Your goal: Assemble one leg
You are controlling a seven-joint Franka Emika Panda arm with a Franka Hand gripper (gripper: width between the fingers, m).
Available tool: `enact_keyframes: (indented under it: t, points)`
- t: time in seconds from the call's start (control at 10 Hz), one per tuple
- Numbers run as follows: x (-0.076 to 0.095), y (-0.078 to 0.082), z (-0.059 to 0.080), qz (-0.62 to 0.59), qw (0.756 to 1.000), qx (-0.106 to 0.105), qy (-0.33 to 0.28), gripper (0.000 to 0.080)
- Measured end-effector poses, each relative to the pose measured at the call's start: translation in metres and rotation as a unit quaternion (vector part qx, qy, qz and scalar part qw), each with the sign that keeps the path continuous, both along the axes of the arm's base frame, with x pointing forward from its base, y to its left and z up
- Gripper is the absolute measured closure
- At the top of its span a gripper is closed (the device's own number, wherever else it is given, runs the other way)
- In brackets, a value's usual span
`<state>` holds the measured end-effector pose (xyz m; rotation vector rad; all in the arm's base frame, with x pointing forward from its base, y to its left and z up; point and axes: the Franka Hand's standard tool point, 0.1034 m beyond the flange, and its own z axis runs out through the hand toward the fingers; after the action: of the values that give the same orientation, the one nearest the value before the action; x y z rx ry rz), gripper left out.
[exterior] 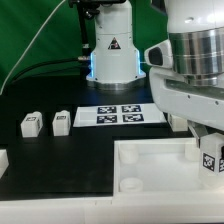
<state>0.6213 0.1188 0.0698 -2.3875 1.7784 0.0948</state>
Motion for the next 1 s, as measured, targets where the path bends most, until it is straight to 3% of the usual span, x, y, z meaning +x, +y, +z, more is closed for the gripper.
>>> enact_keyframes:
  t: [0.2, 0.4, 0.7, 0.9, 1.0]
  points:
    - [0.0031, 0.0009, 0.0, -0.187, 0.981, 0.032, 0.025, 0.0504]
    - [0.0047, -0.0006, 0.0004, -0.274, 0.96, 0.045, 0.038, 0.0505]
    - [0.0079, -0.0082, 0.0023, -0.396, 0.916, 0.044, 0.051, 0.0501]
    - [0.006, -0.0079, 0.0017, -0.369, 0.928, 0.032, 0.044, 0.0499]
    - [0.0054, -0.0077, 0.0011, -0.368, 0.928, 0.032, 0.045, 0.0389]
